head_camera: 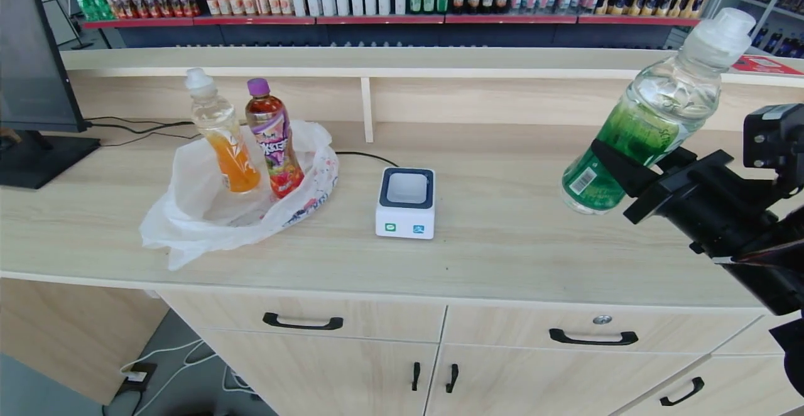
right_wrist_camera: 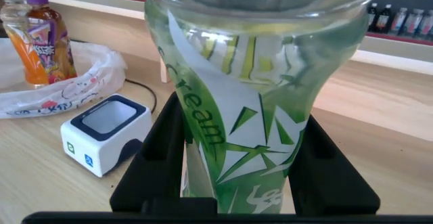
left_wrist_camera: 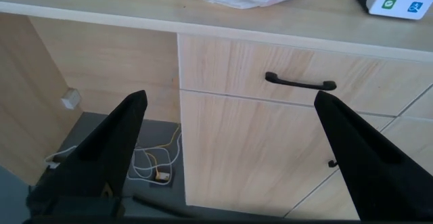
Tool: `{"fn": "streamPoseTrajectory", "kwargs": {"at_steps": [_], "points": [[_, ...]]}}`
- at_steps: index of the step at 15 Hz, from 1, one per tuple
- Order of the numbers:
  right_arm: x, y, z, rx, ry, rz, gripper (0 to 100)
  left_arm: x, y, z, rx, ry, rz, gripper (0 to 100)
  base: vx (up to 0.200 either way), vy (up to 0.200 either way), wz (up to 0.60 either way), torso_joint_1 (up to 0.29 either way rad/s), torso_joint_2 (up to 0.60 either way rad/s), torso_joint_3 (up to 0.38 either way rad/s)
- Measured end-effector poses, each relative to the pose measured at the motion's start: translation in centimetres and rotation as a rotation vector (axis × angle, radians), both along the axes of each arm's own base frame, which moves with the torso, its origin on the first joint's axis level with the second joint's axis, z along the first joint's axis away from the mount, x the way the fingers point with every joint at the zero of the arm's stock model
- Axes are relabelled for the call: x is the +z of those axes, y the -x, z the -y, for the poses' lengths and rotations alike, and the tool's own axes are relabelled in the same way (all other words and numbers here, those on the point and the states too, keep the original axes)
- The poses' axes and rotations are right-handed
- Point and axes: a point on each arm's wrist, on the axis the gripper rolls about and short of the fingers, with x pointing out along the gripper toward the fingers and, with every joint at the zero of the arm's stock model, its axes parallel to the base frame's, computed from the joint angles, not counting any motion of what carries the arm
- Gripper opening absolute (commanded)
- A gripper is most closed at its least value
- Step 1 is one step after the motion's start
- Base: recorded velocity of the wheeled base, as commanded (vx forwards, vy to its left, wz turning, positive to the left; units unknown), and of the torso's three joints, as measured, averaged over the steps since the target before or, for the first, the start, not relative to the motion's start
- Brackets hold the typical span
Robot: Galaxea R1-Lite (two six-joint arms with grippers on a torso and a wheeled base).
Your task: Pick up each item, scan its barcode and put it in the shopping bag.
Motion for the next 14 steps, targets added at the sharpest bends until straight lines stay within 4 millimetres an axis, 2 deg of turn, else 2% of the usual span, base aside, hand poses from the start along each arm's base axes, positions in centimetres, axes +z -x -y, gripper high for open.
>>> {"fn": "streamPoseTrajectory", "kwargs": {"at_steps": [10, 12, 14], "points": [[-0.9, -1.0, -0.6, -0.012, 0.004, -0.032, 0, 0.0, 0.0, 0.0, -0.001, 0.0, -0.001, 100, 0.0, 0.2, 0.0, 0.003, 0.0, 0.001], [-1.0, -1.1, -0.6, -0.012, 0.005, -0.035, 0, 0.0, 0.0, 0.0, -0.002, 0.0, 0.0, 100, 0.2, 0.2, 0.0, 0.0, 0.0, 0.0], [-1.1, -1.2, -0.6, -0.018, 0.018, -0.034, 0, 0.0, 0.0, 0.0, -0.001, -0.001, 0.0, 100, 0.0, 0.0, 0.0, 0.0, 0.0, 0.0]]}}
